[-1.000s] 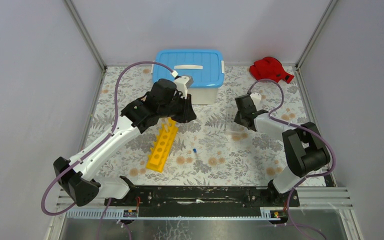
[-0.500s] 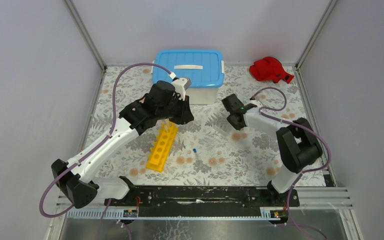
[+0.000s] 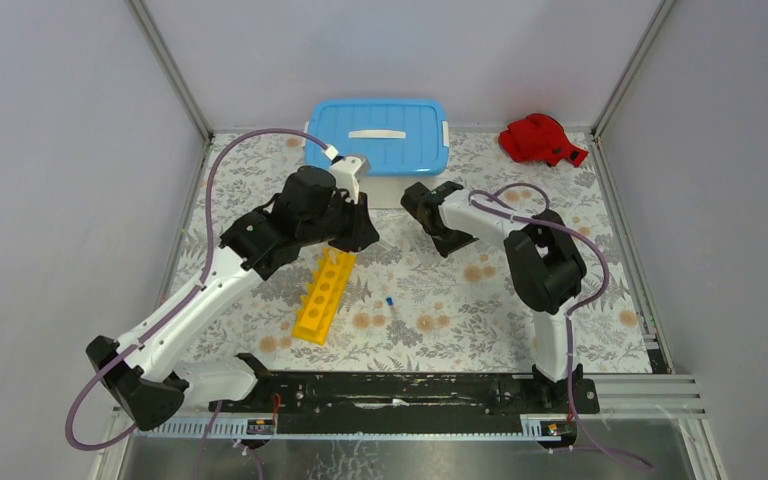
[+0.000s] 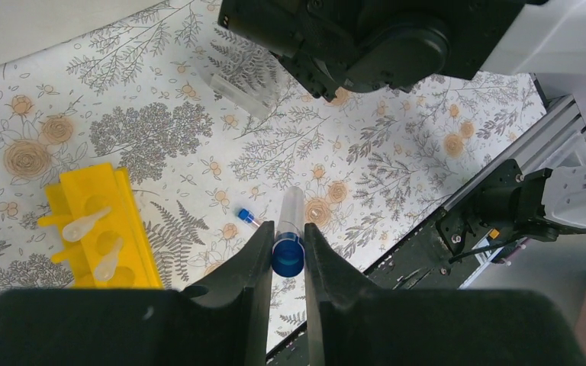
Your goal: Organize the chemistry lab equipment
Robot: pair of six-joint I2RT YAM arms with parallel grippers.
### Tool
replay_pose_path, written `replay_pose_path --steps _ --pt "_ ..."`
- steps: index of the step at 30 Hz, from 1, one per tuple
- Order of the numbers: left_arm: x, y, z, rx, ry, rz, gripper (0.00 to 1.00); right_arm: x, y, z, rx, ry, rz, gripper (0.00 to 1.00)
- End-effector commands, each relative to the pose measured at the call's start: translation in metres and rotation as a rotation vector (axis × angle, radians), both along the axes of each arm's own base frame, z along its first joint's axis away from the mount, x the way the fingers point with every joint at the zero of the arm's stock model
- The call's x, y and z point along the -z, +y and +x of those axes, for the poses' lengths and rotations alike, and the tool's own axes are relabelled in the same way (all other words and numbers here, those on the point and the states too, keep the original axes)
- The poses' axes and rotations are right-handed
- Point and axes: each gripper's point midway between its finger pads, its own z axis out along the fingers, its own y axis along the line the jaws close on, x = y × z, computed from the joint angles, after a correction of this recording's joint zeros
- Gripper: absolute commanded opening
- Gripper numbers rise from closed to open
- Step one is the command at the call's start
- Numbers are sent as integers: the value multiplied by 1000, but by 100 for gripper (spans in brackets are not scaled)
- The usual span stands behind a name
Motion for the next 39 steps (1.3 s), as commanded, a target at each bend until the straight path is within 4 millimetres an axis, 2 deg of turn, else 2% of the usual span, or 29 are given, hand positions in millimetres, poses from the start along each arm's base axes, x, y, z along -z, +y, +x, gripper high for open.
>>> replay_pose_path --steps 1,10,14,20,21,28,39 --pt "0 5 -2 -2 -25 18 4 -5 -12 -35 111 30 -50 14" --pt "-2 11 -6 -19 -28 13 4 -5 26 -40 102 -31 14 21" --pt "-1 14 -9 -23 -27 12 4 -10 39 -36 79 -71 23 35" --pt "0 15 -10 -26 -27 13 3 -21 46 -32 57 -127 31 61" --pt "0 16 -11 -25 -26 14 3 -23 46 -31 51 -137 30 62" --pt "-1 18 -11 -31 -28 19 3 -40 52 -22 -2 -191 39 65" --pt "-1 17 -9 -36 -22 27 2 -72 40 -27 -11 -243 55 64"
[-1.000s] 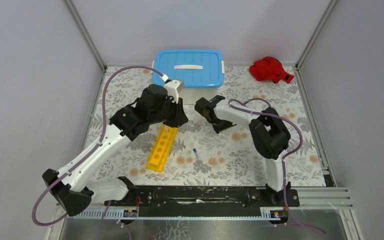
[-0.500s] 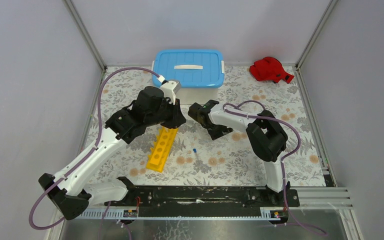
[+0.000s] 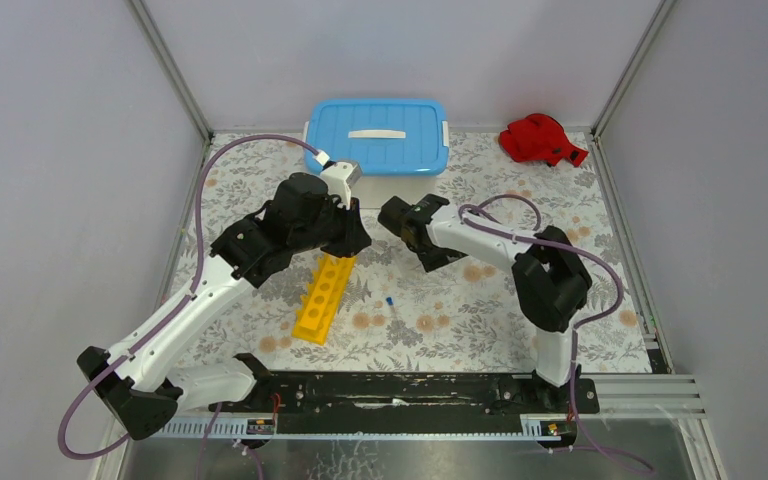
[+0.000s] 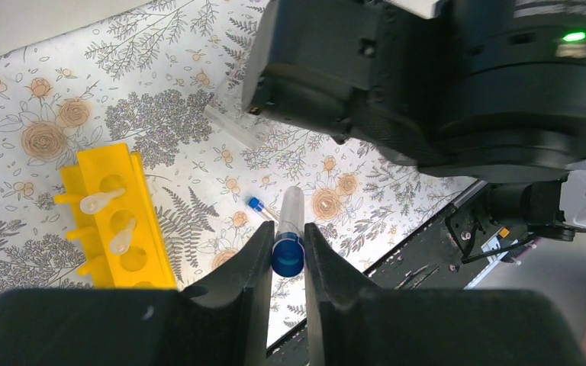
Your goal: Organize the chemistry lab equipment
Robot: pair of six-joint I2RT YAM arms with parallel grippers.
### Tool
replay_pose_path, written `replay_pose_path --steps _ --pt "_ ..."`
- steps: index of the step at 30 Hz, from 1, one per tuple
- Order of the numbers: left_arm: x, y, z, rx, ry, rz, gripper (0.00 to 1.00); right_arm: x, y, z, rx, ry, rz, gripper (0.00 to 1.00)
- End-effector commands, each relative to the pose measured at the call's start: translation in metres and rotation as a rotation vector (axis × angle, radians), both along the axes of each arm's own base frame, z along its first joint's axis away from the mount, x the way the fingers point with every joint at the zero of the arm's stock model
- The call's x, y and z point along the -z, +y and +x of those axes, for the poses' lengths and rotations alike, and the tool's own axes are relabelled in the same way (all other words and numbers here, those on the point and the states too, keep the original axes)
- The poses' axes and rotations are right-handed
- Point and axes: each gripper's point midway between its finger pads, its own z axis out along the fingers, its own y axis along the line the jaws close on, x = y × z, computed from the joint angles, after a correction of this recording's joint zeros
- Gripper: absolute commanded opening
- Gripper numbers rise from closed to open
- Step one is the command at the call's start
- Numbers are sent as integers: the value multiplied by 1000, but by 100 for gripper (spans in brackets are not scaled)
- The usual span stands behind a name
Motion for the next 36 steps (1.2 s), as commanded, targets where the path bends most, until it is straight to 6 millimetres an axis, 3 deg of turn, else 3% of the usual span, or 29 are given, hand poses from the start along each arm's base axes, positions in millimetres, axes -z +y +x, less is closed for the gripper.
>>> replay_pose_path --steps 1,10,19,28,36 --pt "-3 3 1 -11 -14 13 2 -46 -13 5 -2 -122 -15 63" --pt "11 -5 13 -14 9 64 1 -93 -56 10 -99 -313 -175 61" --pt "39 -36 30 -4 14 193 1 -119 -98 13 -215 -514 -272 61" --pt "70 -63 57 -34 -24 336 0 -128 -112 12 -377 -692 -282 62" --pt "91 -84 73 -38 -56 390 0 -123 -120 12 -406 -692 -303 62"
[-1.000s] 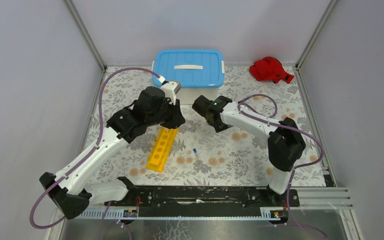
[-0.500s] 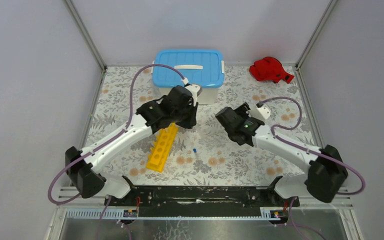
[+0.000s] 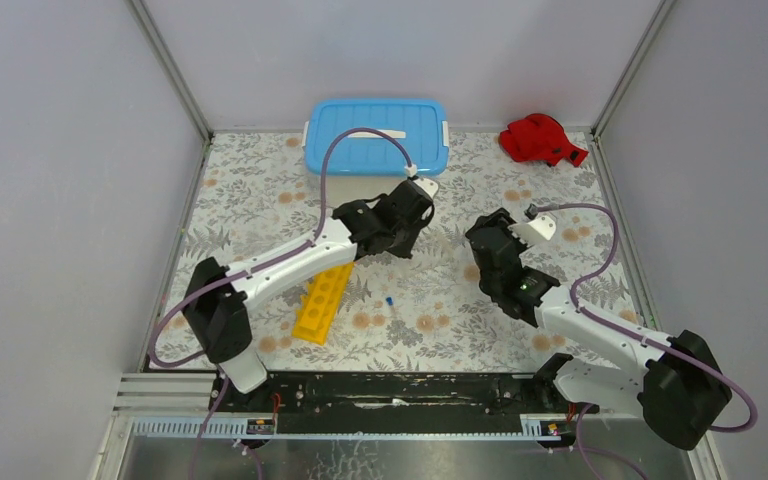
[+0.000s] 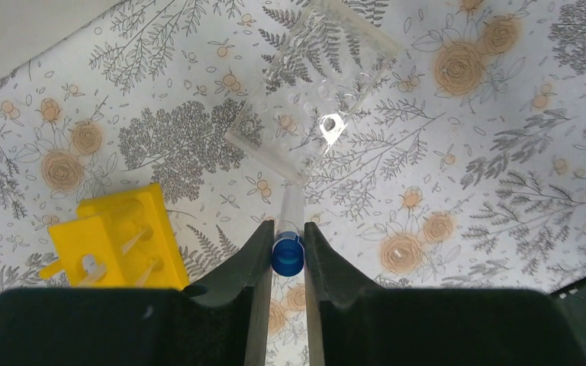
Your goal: Organize the chemistry lab equipment
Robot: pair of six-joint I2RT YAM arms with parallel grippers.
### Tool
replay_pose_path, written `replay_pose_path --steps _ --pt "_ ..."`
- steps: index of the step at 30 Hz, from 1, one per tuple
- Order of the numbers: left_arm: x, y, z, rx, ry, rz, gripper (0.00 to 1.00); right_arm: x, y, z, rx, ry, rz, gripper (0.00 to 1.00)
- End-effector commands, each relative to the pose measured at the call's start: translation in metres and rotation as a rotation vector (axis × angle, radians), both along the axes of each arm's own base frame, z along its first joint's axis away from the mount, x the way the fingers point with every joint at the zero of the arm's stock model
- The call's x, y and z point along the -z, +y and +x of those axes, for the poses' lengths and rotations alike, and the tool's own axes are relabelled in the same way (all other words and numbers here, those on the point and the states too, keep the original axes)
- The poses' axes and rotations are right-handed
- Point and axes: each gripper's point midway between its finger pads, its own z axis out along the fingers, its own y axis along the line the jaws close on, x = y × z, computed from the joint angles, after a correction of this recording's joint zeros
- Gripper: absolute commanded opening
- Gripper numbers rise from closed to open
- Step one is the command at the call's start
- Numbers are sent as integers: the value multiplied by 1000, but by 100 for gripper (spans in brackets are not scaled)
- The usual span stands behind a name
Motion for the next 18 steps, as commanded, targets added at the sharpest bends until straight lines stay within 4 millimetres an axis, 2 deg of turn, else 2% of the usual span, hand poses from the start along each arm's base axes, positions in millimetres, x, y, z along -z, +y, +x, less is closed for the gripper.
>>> replay_pose_path --steps 1,9,18 --pt "-10 -16 22 -10 -101 -11 0 -22 1 9 -12 -80 9 62" --pt "11 -28 31 1 -113 -23 0 -13 -1 10 -23 -72 11 62" --pt "32 -33 32 6 -96 -22 0 -6 -3 10 -30 -61 13 62"
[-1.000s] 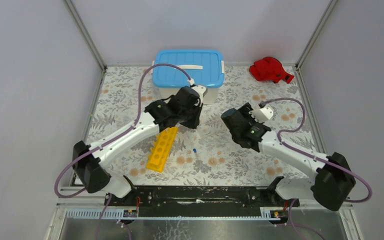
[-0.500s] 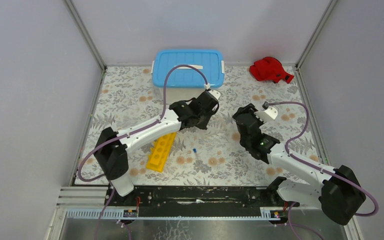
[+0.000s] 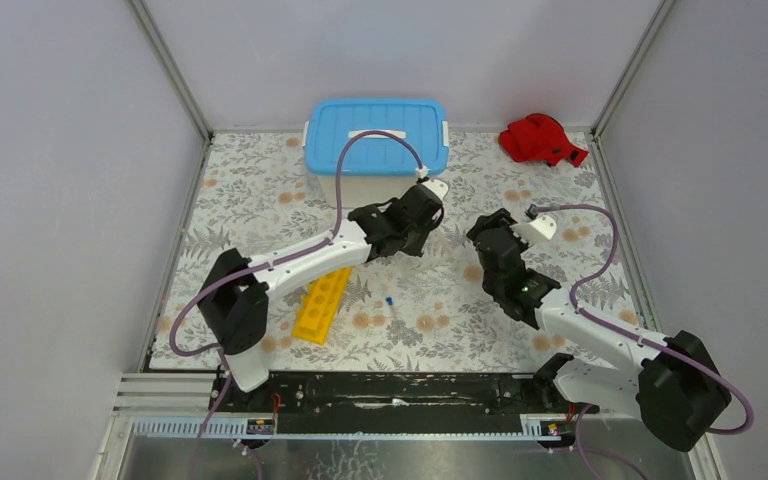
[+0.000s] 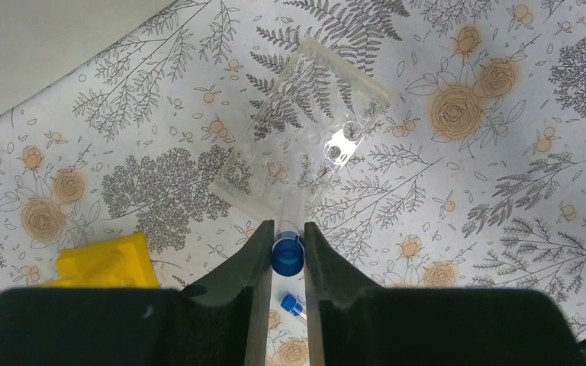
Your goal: Organize the chemistry lab equipment
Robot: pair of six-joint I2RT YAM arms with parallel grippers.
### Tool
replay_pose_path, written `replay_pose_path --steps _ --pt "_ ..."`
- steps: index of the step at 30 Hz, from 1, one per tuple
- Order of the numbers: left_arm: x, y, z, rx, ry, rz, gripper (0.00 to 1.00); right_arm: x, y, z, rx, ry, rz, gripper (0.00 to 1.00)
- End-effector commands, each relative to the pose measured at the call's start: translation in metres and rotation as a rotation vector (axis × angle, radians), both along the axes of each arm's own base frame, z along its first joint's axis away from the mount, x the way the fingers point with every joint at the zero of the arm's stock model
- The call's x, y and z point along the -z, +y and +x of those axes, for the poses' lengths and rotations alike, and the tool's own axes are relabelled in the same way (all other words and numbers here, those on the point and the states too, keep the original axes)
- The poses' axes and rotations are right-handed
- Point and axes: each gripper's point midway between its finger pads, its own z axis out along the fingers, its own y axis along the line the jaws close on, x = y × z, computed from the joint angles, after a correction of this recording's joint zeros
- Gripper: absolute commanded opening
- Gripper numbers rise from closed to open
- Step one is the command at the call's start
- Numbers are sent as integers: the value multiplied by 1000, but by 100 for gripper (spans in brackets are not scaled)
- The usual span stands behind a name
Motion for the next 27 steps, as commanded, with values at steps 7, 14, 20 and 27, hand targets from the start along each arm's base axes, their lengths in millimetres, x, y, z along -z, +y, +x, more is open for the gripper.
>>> replay_pose_path --steps 7,14,20,27 --pt "24 -7 9 -8 -27 5 0 -8 -4 3 4 -39 25 62" --pt "32 -5 11 -20 -36 10 0 -3 -5 3 -1 -31 25 62" --pt "37 -5 13 -24 -38 14 0 -1 -7 3 -1 -27 25 62" --pt "43 -4 12 -24 -31 28 0 2 -7 4 -3 -22 32 62"
